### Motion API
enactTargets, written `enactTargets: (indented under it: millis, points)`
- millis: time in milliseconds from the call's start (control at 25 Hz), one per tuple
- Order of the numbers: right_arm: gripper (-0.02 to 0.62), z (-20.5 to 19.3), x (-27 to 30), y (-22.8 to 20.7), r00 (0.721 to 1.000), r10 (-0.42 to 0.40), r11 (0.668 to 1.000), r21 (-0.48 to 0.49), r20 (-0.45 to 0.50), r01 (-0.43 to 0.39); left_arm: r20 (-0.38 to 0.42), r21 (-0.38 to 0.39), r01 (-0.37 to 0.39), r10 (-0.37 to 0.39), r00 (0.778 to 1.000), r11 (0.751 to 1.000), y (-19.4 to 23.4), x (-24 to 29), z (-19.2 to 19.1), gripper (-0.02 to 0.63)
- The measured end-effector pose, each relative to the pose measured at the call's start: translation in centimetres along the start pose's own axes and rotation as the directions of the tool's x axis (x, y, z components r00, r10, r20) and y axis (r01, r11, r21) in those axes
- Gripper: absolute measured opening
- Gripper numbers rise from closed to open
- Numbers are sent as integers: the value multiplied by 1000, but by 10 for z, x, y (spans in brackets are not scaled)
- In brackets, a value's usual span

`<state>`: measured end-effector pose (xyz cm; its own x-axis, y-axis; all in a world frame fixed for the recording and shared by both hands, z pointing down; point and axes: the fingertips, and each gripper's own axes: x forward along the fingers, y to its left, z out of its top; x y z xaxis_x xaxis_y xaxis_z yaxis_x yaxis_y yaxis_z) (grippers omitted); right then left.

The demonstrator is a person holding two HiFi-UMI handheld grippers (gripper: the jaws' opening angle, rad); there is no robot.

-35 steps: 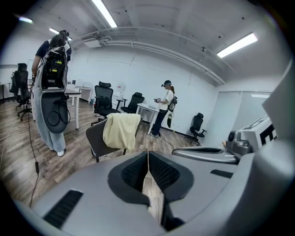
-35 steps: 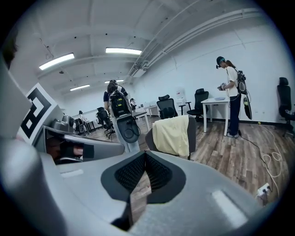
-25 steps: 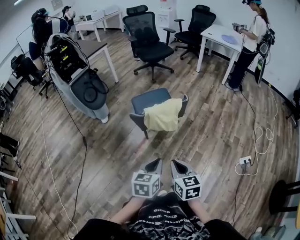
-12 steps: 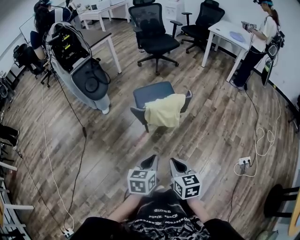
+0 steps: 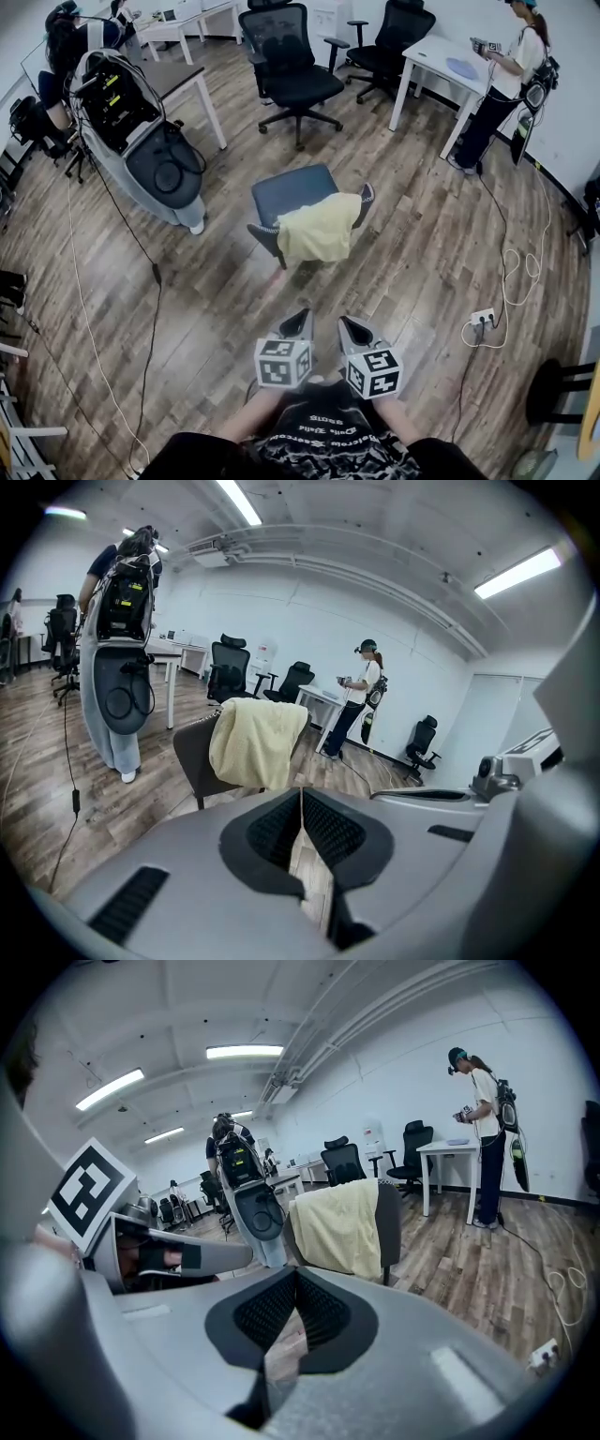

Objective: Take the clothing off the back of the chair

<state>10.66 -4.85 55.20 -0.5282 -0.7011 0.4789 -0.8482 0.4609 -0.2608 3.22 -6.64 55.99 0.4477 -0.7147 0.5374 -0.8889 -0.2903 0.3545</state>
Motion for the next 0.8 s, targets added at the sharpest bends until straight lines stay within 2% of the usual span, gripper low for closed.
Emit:
enactTargets:
  millis: [160,320,520,800]
  points:
    - [3,6,19,-18,999,-30,999,40,-13,30,-14,17,23,-23,1000,1000,5,16,12,15]
    - [3,21,48,-17,999,-34,999,4,-25,34,-46,-3,29,-29,999,1000,30,33,25,15]
    - [3,41,81,-25,998,-47,999,15,-36,47,-85,-4,57,-57,995,998,45,58,42,15]
    - [3,55,111,-40,993,-99,994,35,-64,101,-167,-6,117,-116,979,993,59,90,57,17]
